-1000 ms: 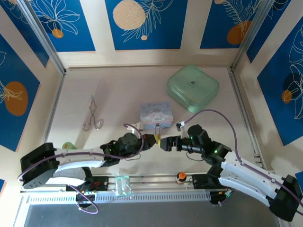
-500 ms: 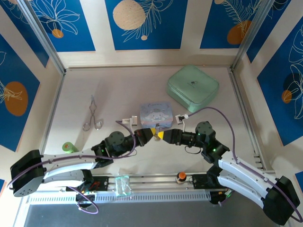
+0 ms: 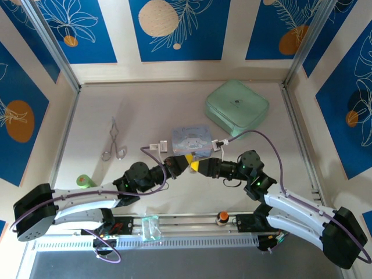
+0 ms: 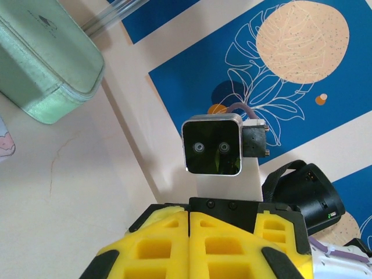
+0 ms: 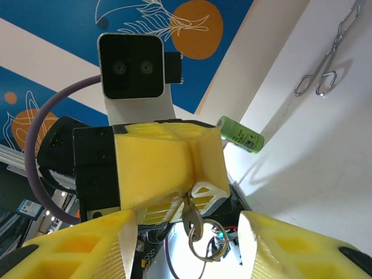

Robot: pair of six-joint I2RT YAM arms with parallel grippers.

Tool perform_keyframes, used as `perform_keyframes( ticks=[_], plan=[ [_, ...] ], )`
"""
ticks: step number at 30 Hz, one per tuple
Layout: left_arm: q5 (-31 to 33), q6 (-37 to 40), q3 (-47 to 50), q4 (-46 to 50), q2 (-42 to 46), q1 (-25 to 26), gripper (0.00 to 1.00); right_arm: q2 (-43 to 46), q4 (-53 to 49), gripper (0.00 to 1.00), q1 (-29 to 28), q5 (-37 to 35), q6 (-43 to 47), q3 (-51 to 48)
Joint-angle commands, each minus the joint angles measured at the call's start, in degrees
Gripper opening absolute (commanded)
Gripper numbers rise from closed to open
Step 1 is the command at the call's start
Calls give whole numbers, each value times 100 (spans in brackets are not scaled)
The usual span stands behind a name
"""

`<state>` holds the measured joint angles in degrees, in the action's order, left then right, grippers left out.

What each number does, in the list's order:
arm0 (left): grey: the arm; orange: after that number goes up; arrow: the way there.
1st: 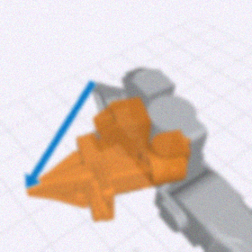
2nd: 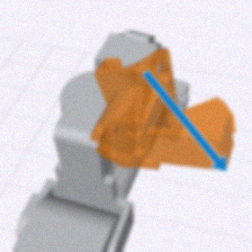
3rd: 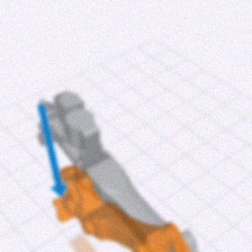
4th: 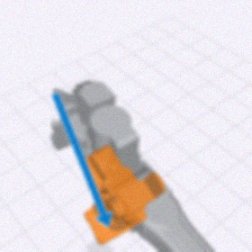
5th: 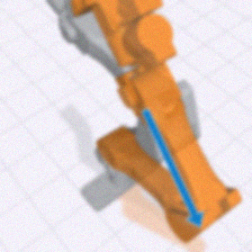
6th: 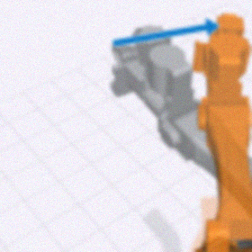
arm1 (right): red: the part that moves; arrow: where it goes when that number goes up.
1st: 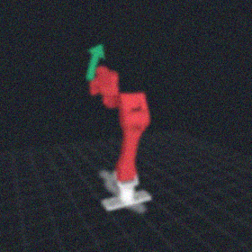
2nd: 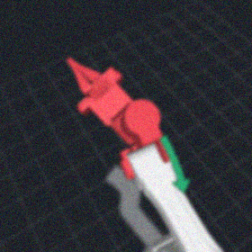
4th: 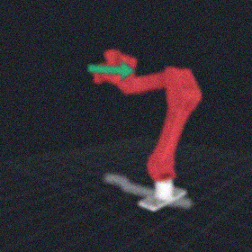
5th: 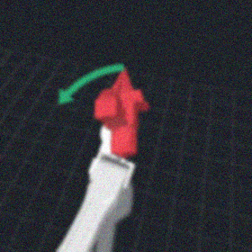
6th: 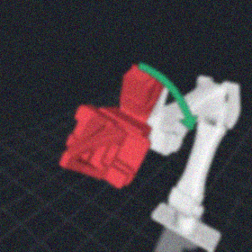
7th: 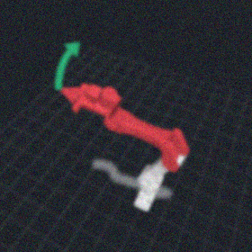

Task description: Unlock the padlock with the key

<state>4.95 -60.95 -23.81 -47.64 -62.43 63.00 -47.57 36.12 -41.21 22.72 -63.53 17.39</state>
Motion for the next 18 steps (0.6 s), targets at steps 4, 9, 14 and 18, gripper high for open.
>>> perform_keyframes(
  ticks=[4, 9, 14, 18],
  plan=[
    [-29, 75, 52, -378, -65, -12, 0, 126, 309, 43, -27, -170, -11, -157],
    [-47, 57, 61, -418, -102, -16, 0, 33, 500, 37, -27, -153, -45, -157],
    [-64, 40, 77, -454, -129, -7, 0, 21, 577, 27, -27, -195, -22, -118],
    [-30, 17, 114, -501, -137, -7, 0, -123, 623, 26, -45, -143, -35, -52]
  ],
)
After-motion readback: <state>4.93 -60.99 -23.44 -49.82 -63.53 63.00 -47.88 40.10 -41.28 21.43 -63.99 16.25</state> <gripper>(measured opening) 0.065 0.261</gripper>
